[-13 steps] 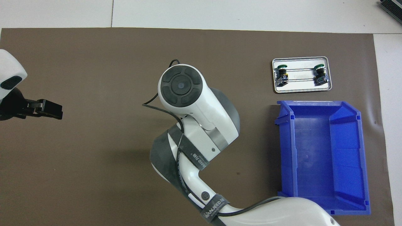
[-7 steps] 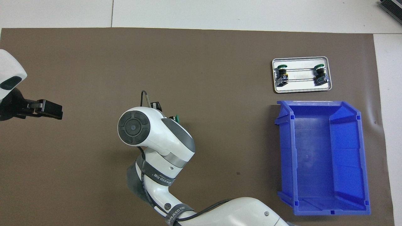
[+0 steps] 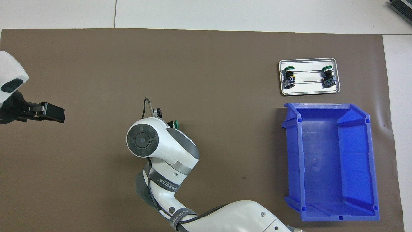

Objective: Place and press button with both arms
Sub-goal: 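Carry the button to the table middle and release it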

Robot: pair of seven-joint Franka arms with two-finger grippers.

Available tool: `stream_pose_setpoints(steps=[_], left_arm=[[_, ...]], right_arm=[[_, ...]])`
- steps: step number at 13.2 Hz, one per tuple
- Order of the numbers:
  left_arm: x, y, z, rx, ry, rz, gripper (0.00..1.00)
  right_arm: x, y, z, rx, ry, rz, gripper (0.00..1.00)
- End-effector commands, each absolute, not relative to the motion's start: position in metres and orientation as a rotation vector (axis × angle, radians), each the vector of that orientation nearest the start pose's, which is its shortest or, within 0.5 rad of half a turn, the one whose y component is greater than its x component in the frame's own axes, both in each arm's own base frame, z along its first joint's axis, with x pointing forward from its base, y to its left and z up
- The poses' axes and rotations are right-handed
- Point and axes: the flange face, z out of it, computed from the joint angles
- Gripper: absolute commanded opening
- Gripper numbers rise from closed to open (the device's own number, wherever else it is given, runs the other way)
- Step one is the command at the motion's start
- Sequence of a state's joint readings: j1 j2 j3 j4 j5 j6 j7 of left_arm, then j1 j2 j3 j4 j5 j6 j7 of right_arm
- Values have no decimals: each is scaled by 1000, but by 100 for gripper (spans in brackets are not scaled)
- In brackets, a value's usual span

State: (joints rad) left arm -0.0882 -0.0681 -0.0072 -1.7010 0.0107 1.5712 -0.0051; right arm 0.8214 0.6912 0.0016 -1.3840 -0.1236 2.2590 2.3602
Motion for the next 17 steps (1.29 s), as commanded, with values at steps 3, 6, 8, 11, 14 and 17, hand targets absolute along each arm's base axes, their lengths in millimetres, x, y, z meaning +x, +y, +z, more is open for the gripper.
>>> stream_pose_setpoints(steps=[3, 6, 8, 11, 14, 17], left_arm=[[523, -45, 603, -3108, 159, 70, 100], [524, -45, 603, -3110, 157, 53, 100], [523, -51, 603, -3107, 216, 54, 100], [524, -82, 603, -3111, 393, 7, 100], [524, -109, 587, -3158, 632, -76, 100], [521, -149, 573, -3060, 998, -96, 100]], right_arm=[[506, 540, 324, -2201, 1957, -193, 100], [512, 531, 354, -2256, 1870, -257, 100], [521, 501, 395, -2334, 1781, -286, 100], [536, 427, 446, -2456, 1609, -326, 100], [560, 361, 476, -2599, 1440, -372, 100], [591, 272, 512, -2796, 1160, -416, 100]])
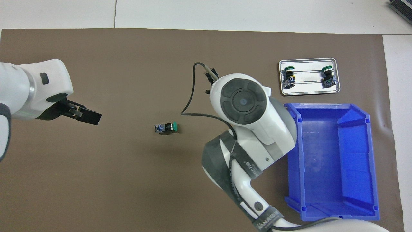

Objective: Place and press button with both arms
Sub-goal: 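Return the right arm to rest while the left gripper approaches the button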

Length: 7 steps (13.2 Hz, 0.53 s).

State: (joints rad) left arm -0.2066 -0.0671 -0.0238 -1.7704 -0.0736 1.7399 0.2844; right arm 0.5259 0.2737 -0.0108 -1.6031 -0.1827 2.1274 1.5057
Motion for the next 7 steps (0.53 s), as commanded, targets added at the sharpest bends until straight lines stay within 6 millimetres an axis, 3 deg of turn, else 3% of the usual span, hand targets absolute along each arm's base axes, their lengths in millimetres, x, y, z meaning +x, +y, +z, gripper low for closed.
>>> stream_pose_setpoints(steps=[1, 4, 7], left_arm=[[519, -162, 566, -3018, 1119, -101, 100], [511, -208, 525, -2881, 1411, -171, 100], [502, -218, 477, -2662, 1762, -176, 100]], right_arm=[[597, 241, 525, -2831, 1078, -399, 100], [607, 144, 556, -2994, 794, -379, 100], [601, 63, 586, -3077, 570, -342, 100]])
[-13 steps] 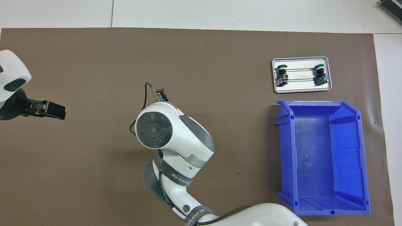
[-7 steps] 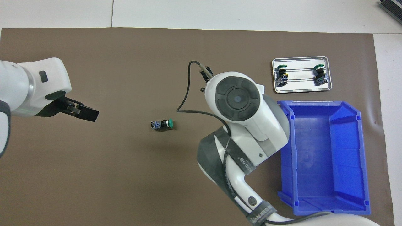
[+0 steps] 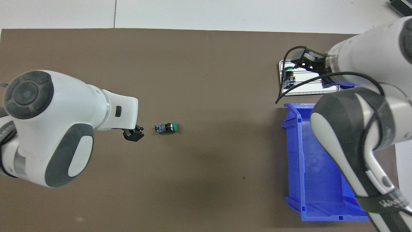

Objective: Place and press button with both arms
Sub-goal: 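Return the right arm to rest while the left gripper approaches the button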

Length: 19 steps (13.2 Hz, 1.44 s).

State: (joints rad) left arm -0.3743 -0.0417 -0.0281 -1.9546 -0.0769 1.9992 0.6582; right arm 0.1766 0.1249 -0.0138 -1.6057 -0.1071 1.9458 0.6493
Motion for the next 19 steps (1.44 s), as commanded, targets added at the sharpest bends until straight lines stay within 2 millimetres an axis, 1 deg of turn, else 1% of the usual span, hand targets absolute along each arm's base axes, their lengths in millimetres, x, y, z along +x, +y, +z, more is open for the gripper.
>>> stream_pose_setpoints(steps=[1, 3, 5, 6, 7, 8, 9, 10, 11, 12, 13, 15, 16, 19], left_arm=[[499, -228, 458, -2595, 1859, -160, 100], [500, -241, 433, -2526, 1944, -165, 100], [492, -255, 420, -2462, 2007, -204, 100], [487, -263, 414, -2443, 2026, -217, 100], [486, -268, 404, -2440, 2034, -202, 100], [484, -279, 393, -2428, 2053, -190, 100], [483, -292, 378, -2413, 2066, -204, 100], [486, -294, 366, -2412, 2065, -206, 100], [489, -294, 358, -2406, 2071, -204, 100], [493, -289, 353, -2408, 2064, -209, 100], [498, -289, 342, -2400, 2063, -227, 100], [502, -297, 316, -2396, 2061, -238, 100], [502, -300, 309, -2394, 2061, -244, 100], [500, -299, 301, -2395, 2064, -227, 100]], right_arm=[[596, 44, 594, -3094, 532, -318, 100], [588, 17, 614, -3129, 463, -268, 100], [579, -9, 641, -3137, 427, -232, 100], [570, -20, 655, -3116, 449, -222, 100], [561, -30, 663, -3113, 452, -203, 100], [555, -33, 660, -3130, 392, -163, 100], [548, -40, 645, -3143, 349, -116, 100], [540, -40, 636, -3147, 324, -84, 100], [539, -32, 629, -3146, 306, -96, 100], [539, -28, 626, -3145, 299, -142, 100], [540, -21, 622, -3146, 284, -143, 100], [539, -15, 622, -3150, 263, -136, 100], [539, -16, 622, -3150, 253, -135, 100], [539, -16, 623, -3149, 251, -140, 100]])
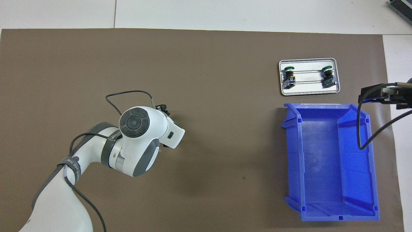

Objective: Place and press button with both arms
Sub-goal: 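Return the right arm to rest while the left gripper approaches the button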

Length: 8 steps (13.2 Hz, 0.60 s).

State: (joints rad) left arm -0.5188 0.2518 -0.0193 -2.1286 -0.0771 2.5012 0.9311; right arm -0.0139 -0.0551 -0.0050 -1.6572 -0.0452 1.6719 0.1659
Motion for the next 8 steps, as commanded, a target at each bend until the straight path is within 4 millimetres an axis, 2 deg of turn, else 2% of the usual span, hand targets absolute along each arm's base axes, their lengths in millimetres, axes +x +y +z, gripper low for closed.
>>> stream_pose_setpoints(steps=[1, 2, 4, 5, 8], left_arm=[[499, -299, 301, -2396, 2065, -223, 100], [499, -299, 301, -2399, 2061, -223, 99], [498, -300, 299, -2399, 2063, -218, 91], [497, -299, 297, -2399, 2064, -213, 91], [497, -299, 298, -2401, 2062, -215, 82]], right_arm=[[539, -16, 623, -3151, 251, -143, 100], [540, -16, 623, -3158, 238, -144, 100], [541, -22, 619, -3171, 185, -104, 100], [542, -21, 619, -3171, 181, -104, 100], [551, -24, 623, -3171, 190, -58, 100]])
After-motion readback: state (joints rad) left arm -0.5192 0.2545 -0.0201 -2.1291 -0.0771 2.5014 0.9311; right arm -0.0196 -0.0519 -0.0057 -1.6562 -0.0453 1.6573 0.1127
